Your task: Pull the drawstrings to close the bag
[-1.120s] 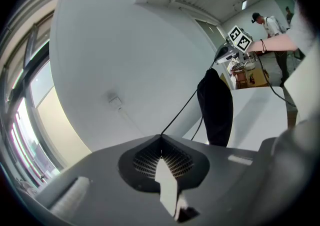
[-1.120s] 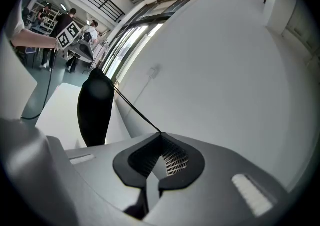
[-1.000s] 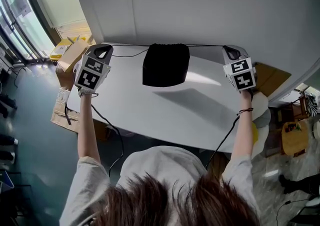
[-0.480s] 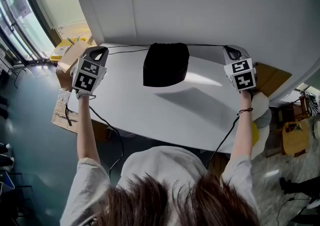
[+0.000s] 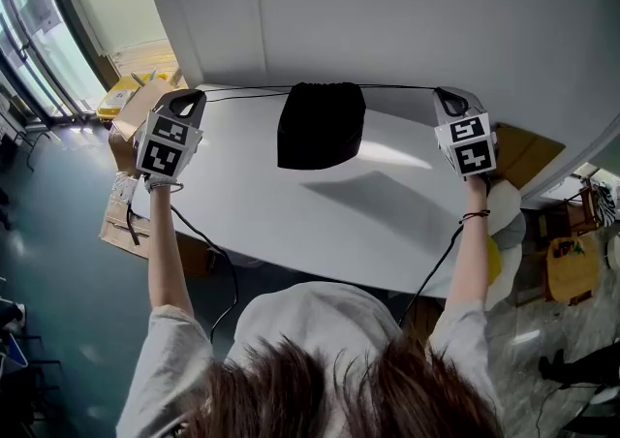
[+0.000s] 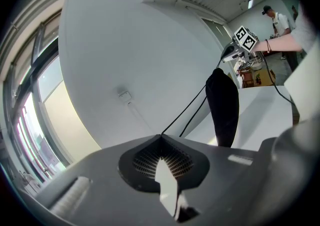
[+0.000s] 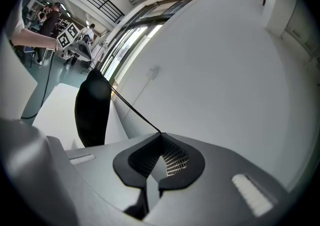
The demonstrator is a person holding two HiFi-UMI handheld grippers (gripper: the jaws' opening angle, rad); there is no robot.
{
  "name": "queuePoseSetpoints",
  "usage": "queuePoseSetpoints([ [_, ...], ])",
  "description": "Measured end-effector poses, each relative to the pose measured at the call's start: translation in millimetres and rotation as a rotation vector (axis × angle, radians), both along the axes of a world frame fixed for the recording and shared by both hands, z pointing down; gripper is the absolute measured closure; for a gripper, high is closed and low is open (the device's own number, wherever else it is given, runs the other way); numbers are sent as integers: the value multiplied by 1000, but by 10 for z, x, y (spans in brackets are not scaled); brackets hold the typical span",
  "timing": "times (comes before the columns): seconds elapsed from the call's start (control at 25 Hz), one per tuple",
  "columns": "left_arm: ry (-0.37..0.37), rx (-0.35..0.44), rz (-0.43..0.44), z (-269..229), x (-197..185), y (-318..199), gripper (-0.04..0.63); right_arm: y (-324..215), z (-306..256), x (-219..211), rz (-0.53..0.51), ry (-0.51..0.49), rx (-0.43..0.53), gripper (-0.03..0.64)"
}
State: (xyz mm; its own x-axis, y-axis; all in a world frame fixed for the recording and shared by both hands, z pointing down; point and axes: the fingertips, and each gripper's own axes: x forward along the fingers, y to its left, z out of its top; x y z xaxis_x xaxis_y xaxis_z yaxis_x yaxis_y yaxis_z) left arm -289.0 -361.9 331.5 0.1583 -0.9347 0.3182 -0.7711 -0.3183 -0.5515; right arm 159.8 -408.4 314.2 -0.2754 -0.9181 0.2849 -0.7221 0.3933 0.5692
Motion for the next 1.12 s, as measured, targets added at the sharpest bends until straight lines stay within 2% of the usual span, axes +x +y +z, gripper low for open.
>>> queuePoseSetpoints([
  [1.12, 2, 27, 9, -51, -10, 4, 594, -5, 0, -19, 5, 8, 19, 604],
])
